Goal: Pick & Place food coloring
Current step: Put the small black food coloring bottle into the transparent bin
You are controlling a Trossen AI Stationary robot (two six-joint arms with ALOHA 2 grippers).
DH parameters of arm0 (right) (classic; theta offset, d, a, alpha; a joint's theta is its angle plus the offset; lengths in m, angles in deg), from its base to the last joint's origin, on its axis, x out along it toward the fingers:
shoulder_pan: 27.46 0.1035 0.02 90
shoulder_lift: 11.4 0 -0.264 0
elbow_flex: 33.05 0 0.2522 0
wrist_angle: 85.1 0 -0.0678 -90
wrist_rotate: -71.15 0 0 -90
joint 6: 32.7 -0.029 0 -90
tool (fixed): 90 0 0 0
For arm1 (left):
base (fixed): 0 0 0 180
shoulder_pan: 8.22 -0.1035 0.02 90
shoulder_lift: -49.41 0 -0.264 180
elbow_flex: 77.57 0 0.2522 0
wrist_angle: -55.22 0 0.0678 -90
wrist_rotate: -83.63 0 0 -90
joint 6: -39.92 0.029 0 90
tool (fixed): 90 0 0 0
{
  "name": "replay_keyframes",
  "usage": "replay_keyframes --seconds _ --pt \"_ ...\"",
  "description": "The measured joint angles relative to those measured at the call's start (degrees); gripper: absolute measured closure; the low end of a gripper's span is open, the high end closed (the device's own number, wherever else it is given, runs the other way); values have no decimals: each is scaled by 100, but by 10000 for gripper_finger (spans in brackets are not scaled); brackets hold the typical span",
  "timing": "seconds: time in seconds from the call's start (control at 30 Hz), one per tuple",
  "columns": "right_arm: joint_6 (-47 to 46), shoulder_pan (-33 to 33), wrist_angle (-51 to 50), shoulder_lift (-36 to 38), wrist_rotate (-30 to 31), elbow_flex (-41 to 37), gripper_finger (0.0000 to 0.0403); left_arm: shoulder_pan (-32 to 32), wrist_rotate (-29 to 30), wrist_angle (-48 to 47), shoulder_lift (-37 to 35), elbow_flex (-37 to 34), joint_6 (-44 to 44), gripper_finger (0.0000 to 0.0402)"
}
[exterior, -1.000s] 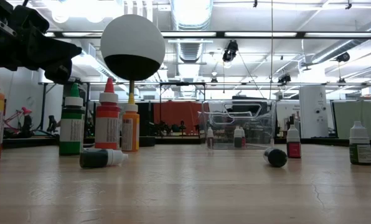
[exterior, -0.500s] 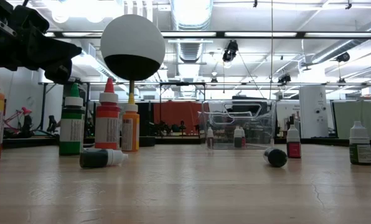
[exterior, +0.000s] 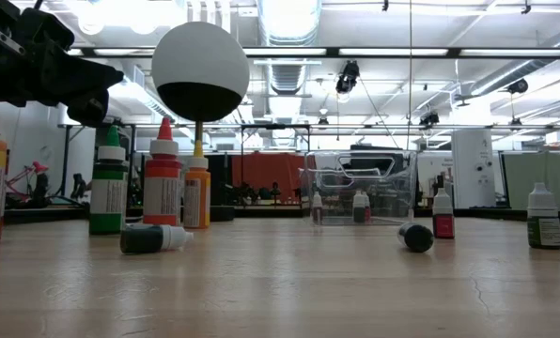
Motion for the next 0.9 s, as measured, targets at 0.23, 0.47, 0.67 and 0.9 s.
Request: replay_keyframes --seconds 0.23,0.47,0.67,0.9 --pt "539 -138 -647 -4 -154 357 347 0 0 0 0 0 1 401" --pt "1196 -488 -1310 79 -173 748 348 0 0 0 1 0 2 401" --pt "1942 -943 -2029 96 -195 1201 348 0 0 0 1 -1 0 401" --pt "2926 -1722 -2876 96 -177 1901 348 -1 0 0 1 0 2 401"
